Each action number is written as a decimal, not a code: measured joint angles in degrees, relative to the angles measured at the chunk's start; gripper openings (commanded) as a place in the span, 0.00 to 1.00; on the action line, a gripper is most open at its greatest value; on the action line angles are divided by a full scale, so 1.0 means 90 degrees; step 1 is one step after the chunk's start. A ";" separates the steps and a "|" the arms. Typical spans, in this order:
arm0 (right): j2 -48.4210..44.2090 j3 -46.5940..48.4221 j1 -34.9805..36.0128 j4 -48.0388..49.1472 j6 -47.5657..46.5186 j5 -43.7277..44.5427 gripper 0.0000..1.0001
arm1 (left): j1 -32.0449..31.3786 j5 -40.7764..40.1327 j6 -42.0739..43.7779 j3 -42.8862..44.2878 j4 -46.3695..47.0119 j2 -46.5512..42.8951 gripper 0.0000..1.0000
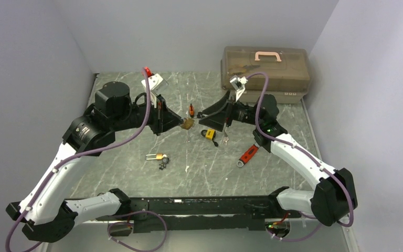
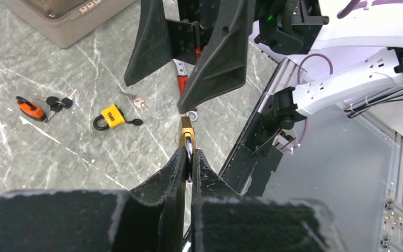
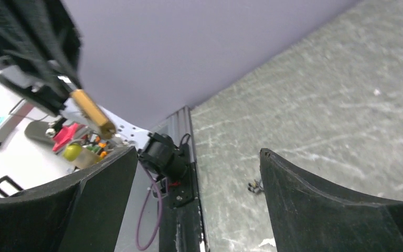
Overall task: Lock with the key
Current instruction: Lock the lock, then place the lock at the center of the board, then place the key at the center of the board, then move the lock to the center of the board, then pick up the lock from the center of the board.
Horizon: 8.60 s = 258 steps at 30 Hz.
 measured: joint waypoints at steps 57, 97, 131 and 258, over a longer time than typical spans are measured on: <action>-0.0202 -0.0005 0.0418 0.0661 -0.0085 -0.0901 0.00 | 0.1226 0.1350 -0.0495 0.0029 0.0381 -0.0010 0.00; 0.4362 0.1498 0.1467 -0.2290 -0.0913 0.4099 0.00 | 0.1358 -0.2684 -0.2271 -0.3762 0.2914 0.2875 0.04; 0.4058 0.1627 0.2033 -0.2569 -0.0576 0.4835 0.67 | 0.1751 -0.2725 -0.1554 -0.3237 0.1853 0.0590 0.97; 0.3786 0.1549 0.3147 -0.5493 0.0872 0.7057 0.57 | 0.2953 -0.0959 -0.0631 -0.3553 0.0869 -0.0780 0.99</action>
